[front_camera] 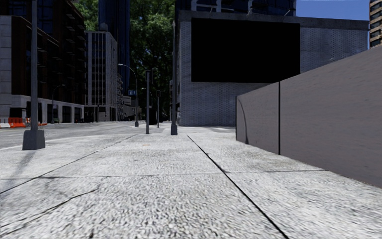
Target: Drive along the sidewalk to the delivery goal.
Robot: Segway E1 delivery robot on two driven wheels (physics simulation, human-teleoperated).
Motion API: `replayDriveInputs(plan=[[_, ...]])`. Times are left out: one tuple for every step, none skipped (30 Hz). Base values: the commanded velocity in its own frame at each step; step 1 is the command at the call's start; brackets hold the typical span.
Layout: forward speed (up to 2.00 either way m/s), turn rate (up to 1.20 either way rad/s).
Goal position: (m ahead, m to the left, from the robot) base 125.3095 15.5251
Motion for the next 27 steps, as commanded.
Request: replayDriveInputs(plan=[[1.99,-0.28],[1.99,-0.28],[1.99,-0.28],[1.98,-0.28],[1.98,-0.28],[1.98,-0.28],[1.98,-0.28],[1.98,-0.28],[1.98,-0.27],[1.98,-0.27],[1.98,-0.10],[1.98,0.00],[1.98,0.00],[1.98,0.00],[1.98,0.00],[1.98,0.00],[1.99,0.00],[1.99,0.00],[1.99,0.00],[1.99,0.00],[1.99,0.00],[2.00,0.00],[2.00,0.00],[2.00,0.00],[2.00,0.00],[2.00,0.00],[2.00,0.00]])
